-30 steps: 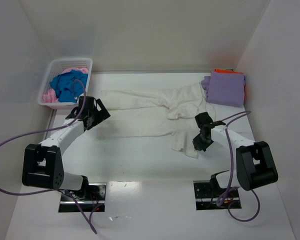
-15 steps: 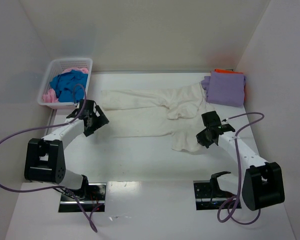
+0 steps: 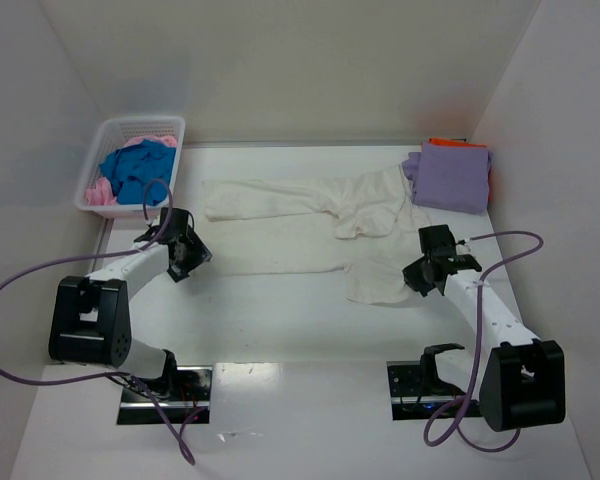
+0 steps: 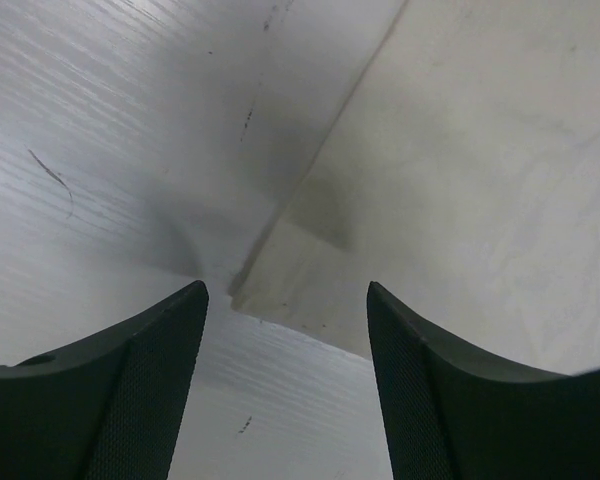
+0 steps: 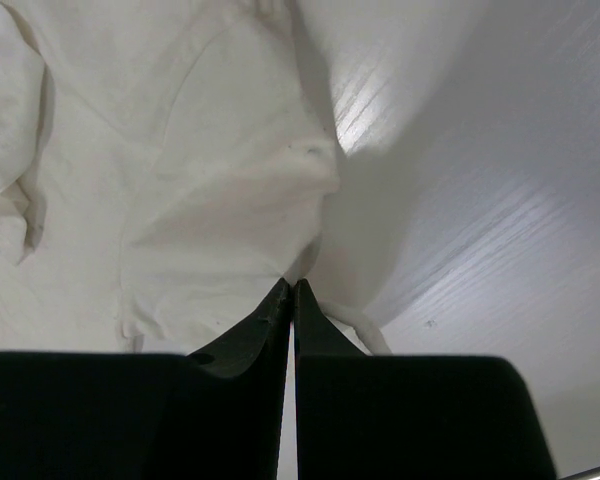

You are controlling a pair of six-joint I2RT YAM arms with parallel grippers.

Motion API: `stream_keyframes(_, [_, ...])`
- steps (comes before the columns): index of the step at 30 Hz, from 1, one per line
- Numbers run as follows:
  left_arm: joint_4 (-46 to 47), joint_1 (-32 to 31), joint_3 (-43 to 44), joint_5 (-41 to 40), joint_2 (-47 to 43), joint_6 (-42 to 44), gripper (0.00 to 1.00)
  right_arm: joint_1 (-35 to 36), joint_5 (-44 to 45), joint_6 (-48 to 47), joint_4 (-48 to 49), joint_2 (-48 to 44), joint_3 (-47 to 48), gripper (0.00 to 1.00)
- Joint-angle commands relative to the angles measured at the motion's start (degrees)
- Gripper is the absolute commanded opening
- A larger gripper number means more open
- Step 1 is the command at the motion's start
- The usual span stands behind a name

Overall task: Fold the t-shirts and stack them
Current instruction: Grap the side of the flattened tshirt closest away from the robot with both arms

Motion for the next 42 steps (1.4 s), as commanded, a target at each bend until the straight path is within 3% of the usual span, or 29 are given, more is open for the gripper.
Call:
stream_keyframes(1, [1.44,0.50,-0.92,-1.46,1.24,-1.05,0.72,-1.19,0.26,-1.59,2.41,-1.42,-0.33,0.05])
stream_keyframes(8, [1.45,0.50,-0.92,-1.46,4.32,-1.05,0.74,-2.25,0.26,-2.73,2.41,-1.94,-0.33,0.05])
stream_keyframes(12, [1.45,0.50,-0.92,-1.46,4.84,-1.05,0.68,-2.25,-0.26,-2.73,2.41,-1.94,-0.33,0.05])
stream_keyframes(16, [1.45,0.50,-0.92,-1.46,5.37,-1.05,0.55,-2.25,-0.26,-2.73,2.41,-2.99,-0.33,0.05])
stream_keyframes(20, [1.45,0.50,-0.92,-1.46,5.90,-0.52,0.34,-2.25,-0.26,-2.73,1.88,-3.00,-0.33,0.05])
stream_keyframes(21, [1.45,0.50,-0.92,-1.46,5.90,-0.52,0.24,-2.25,-0.26,-2.73,1.88,-3.00,-0.33,0.05])
stream_keyframes(24, [1.45,0.50,-0.92,-1.46,5.90,-0.52,0.13,-2.25,-0.26,-2.73,1.88,-3.00,-0.33,0.06])
stream_keyframes(25, [1.45,0.50,-0.92,-1.46,5.90,-0.52,0.05,-2.25,-0.26,-2.73,1.88,-3.00,-0.33,0.06])
stream_keyframes(27, [1.45,0.50,-0.92,-1.46,5.38,-0.52,0.00,-2.25,-0.26,-2.73,1.88,-3.00,-0.33,0.06])
stream_keyframes(34, [-0.21,0.50,1.44,-0.94,-0.51,0.17,0.00,-2.25,-0.79,-3.26,1.88,-3.53,1.77,0.06])
stream_keyframes(42, [-2.68,0.50,10.93,1.70,-5.70,3.60,0.00,-2.25,-0.88,-8.71,3.99,-0.37,10.64,0.04])
